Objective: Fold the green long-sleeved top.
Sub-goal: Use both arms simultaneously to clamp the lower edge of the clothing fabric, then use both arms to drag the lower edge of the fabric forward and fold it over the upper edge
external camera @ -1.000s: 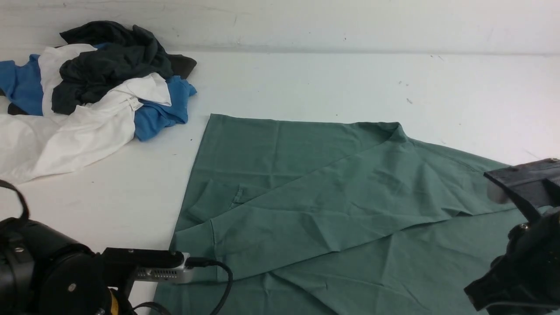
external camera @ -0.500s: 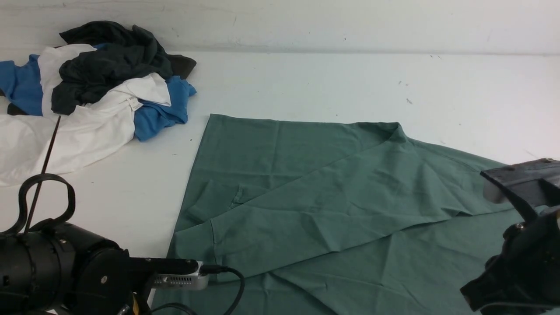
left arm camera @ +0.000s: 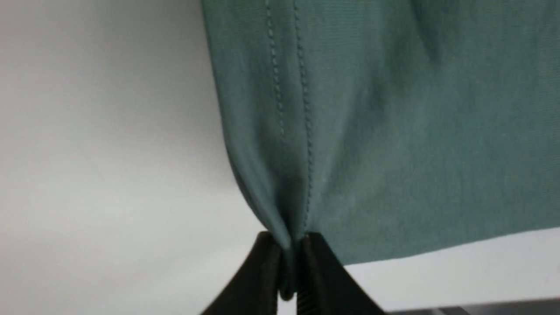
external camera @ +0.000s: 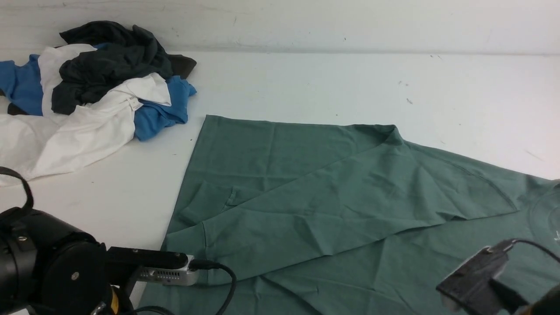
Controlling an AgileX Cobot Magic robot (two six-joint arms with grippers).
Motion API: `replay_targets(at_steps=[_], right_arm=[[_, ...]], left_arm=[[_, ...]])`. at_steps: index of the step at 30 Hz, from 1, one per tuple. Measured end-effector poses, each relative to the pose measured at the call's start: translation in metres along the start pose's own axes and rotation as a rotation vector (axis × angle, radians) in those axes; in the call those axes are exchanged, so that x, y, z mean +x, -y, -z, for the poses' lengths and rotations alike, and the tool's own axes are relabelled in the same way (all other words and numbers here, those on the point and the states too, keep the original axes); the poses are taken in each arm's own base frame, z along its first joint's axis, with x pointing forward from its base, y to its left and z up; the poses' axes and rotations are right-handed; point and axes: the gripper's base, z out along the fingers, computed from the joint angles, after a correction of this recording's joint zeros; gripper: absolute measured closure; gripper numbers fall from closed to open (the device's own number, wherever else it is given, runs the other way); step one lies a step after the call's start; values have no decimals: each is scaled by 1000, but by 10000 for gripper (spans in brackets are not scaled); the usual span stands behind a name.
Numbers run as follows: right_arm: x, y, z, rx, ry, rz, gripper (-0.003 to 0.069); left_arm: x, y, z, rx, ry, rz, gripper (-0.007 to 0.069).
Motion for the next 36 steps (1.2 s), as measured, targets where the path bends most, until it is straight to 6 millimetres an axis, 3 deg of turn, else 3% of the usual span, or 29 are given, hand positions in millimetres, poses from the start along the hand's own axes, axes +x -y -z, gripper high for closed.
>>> replay_targets(at_steps=[1,3,5,11,14,15,17,21,24,26,27,28,31,32,33,36], right_arm=[[0,-1,-1,3,7,13,391],[1,-7,-9,32,44,88,278],[0,-8,-15,49,36,114,230],[-5,-4,-33,92,-36,140,219],[-7,-3,-46,102,-98,137,328],[-7,-2,-51,113,-122,145,415],[-8,-1,-51,122,-129,155,517],[-6,-1,-48,126,-134,158,635],[-1,0,-35,140,-129,163,651],[-2,3,-17,185,-95,172,652],[-8,7,3,238,-37,159,652],[-7,8,4,245,-36,161,652],[-31,24,59,376,132,119,652],[-32,25,62,377,140,114,652],[-45,34,84,415,209,99,652],[-71,52,116,456,289,92,652]], left_arm=[[1,0,1,1,2,0,597],[4,-1,7,7,14,-3,597],[5,-2,9,12,25,-4,597],[7,-2,11,9,18,-5,597],[8,-3,11,2,-1,-5,597],[10,-3,12,-1,-10,-5,597],[12,-4,14,0,-9,-5,597],[19,-6,23,16,-1,-4,597],[25,-5,43,51,48,-8,597],[22,-4,63,74,121,-17,597],[14,-1,86,91,201,-19,597],[13,-1,88,91,210,-18,597],[-11,0,132,89,355,10,597],[-12,0,134,88,361,9,597],[-25,-1,148,81,407,27,597],[-61,-5,170,57,469,73,597]])
